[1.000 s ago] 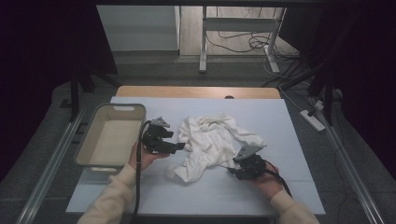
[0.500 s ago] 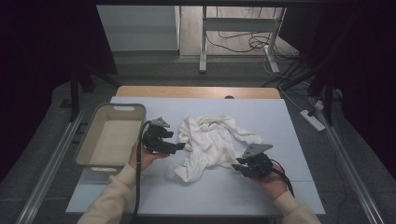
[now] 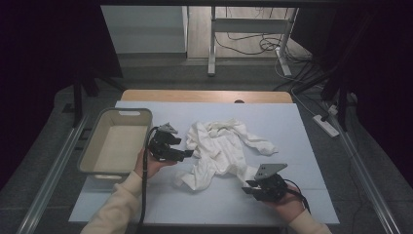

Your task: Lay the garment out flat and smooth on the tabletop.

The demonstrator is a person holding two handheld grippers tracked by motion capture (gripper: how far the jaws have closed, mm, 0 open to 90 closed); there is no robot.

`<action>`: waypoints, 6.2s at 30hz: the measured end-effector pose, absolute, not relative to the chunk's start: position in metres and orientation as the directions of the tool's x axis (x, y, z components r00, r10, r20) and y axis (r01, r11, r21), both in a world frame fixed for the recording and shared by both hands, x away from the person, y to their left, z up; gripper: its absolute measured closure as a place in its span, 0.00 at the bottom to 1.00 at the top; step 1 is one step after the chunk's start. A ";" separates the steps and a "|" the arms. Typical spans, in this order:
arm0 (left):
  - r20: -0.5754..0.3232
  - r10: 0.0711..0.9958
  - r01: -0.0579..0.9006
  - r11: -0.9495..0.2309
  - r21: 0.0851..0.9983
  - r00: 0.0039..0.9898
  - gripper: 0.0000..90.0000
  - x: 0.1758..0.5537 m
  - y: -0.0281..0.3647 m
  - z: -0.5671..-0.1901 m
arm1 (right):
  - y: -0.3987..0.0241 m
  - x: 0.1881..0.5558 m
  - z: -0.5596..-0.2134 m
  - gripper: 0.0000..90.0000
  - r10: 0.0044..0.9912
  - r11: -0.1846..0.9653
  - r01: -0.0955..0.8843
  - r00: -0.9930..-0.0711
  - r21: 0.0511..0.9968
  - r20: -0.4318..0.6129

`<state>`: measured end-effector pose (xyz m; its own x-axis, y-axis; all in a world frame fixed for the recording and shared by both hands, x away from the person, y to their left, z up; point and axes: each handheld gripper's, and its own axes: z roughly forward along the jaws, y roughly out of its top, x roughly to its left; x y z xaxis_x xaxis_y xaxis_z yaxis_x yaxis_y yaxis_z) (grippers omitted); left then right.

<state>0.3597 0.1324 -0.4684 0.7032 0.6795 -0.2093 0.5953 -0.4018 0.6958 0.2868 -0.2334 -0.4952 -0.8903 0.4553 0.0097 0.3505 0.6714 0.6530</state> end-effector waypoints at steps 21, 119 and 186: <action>-0.211 0.683 0.599 -0.399 0.694 0.699 0.28 0.360 0.133 -0.468 | -0.219 0.228 -0.505 0.78 0.355 0.757 0.324 -0.933 0.568 0.060; -0.226 0.690 0.608 -0.376 0.699 0.687 0.28 0.364 0.135 -0.469 | -0.280 0.328 -0.484 0.54 0.689 0.448 0.457 -0.724 0.768 0.029; -0.212 0.696 0.601 -0.377 0.704 0.686 0.28 0.362 0.140 -0.467 | -0.319 0.433 -0.495 0.93 0.848 0.434 0.654 -0.529 0.620 -0.036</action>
